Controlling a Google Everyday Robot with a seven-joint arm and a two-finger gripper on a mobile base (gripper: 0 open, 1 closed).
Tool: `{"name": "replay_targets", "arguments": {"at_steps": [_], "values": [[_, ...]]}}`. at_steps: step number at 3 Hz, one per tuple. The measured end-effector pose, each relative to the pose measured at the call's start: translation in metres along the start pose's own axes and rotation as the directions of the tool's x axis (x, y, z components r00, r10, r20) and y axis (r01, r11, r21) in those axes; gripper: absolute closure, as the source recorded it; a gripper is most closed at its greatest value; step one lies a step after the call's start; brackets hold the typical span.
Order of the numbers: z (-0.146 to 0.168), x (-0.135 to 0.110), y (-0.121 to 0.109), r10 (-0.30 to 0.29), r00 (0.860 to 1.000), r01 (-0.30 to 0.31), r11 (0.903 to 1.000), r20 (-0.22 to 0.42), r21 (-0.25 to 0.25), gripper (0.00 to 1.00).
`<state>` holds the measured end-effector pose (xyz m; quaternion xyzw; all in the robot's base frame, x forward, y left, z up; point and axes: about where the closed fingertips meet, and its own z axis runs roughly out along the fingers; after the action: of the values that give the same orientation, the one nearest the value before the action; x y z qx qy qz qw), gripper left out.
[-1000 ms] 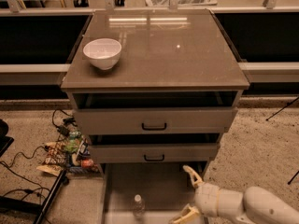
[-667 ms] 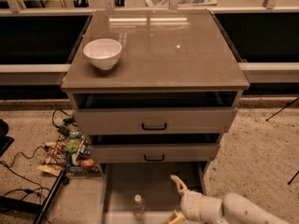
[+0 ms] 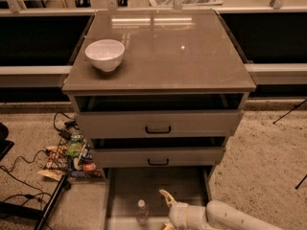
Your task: Pick water bottle from bottom drawer and place on counter
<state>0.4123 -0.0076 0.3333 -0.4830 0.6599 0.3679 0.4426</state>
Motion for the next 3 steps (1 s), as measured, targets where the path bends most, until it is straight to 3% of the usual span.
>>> {"name": "replay_targets", "arguments": {"at_steps": [1, 2, 3], "values": [[0.001, 0.000, 0.001, 0.001, 1.000, -0.001, 1.0000, 0.001, -0.001, 0.00], [0.011, 0.005, -0.014, -0.004, 0.999, 0.005, 1.0000, 0.033, -0.008, 0.00], [0.025, 0.017, -0.043, -0.034, 0.994, 0.037, 0.9989, 0.103, -0.030, 0.00]]}}
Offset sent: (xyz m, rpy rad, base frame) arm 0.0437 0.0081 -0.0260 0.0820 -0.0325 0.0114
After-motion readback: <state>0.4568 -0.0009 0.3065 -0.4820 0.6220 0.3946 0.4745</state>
